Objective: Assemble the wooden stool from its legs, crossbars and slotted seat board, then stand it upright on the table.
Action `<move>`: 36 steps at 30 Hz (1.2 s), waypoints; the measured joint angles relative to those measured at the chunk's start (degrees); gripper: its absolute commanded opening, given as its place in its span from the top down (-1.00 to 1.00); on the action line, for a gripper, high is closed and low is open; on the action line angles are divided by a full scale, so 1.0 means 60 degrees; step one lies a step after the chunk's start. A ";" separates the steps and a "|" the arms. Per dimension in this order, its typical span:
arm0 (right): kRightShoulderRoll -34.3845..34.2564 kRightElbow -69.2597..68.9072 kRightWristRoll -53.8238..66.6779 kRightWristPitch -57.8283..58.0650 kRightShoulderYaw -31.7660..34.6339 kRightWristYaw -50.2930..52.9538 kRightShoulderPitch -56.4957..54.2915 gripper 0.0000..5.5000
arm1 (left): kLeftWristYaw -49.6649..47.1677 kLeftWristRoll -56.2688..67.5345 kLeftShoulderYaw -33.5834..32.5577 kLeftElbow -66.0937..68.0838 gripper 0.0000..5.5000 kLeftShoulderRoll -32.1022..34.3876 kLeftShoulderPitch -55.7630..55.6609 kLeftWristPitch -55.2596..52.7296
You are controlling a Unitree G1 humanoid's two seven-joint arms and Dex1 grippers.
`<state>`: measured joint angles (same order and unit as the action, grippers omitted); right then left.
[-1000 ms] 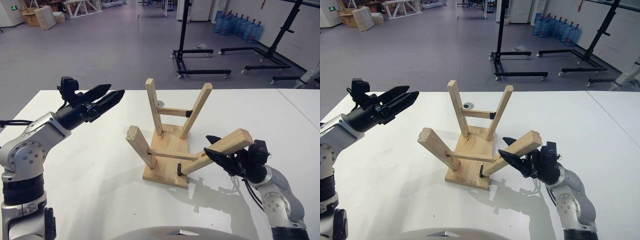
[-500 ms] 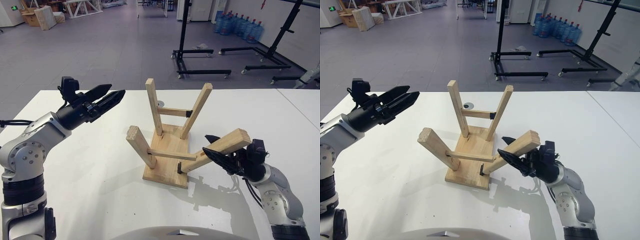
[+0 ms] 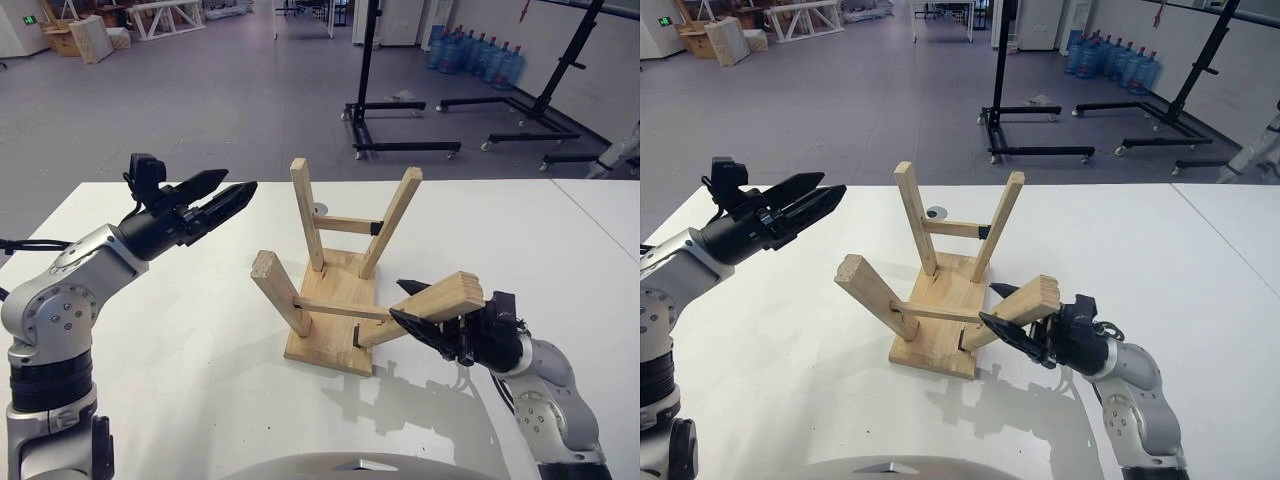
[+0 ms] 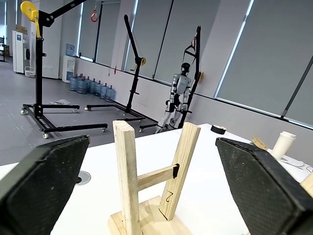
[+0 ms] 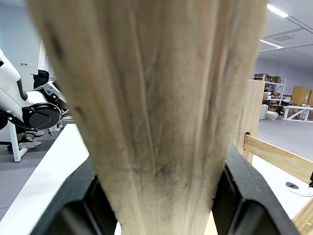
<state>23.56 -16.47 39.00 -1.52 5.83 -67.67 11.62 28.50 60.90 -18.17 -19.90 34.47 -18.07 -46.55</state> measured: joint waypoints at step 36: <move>-0.1185 0.0130 -0.3349 0.1722 -0.3250 0.4740 -0.3280 0.23 | -0.7104 0.1881 -0.0581 0.1108 -0.71 -0.2691 -0.5381 -0.1810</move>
<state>16.45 -15.69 18.90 8.81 -13.67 -39.22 -8.06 -14.13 72.18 -21.66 -13.25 18.32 -50.35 -57.41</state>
